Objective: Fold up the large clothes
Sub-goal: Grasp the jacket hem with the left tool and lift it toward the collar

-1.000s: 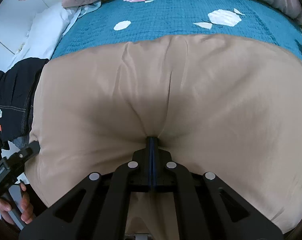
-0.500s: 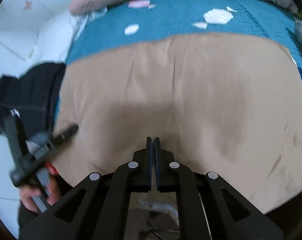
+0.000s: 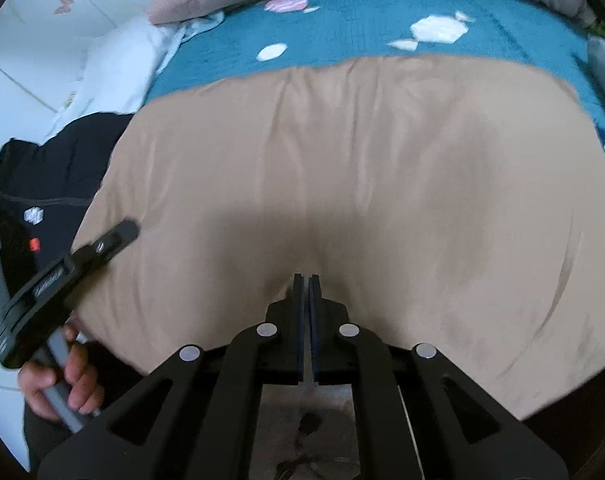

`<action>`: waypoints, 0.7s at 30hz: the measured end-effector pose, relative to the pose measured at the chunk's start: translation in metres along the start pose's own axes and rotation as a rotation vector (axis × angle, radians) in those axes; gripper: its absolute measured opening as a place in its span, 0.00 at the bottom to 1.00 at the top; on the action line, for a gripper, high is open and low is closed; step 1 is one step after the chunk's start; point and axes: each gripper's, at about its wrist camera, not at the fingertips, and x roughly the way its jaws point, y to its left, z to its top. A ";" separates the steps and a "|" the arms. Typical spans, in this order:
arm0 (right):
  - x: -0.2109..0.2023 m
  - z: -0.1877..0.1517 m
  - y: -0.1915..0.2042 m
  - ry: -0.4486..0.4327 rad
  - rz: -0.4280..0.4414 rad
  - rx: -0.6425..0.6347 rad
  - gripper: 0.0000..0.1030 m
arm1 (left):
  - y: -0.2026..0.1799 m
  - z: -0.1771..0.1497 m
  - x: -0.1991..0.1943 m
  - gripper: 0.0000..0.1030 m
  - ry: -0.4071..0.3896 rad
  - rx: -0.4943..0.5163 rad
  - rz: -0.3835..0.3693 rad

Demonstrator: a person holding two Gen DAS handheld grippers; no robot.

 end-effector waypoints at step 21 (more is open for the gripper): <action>-0.061 0.004 -0.119 -0.167 0.023 0.177 0.05 | -0.217 -0.011 0.002 0.24 0.017 0.390 -0.181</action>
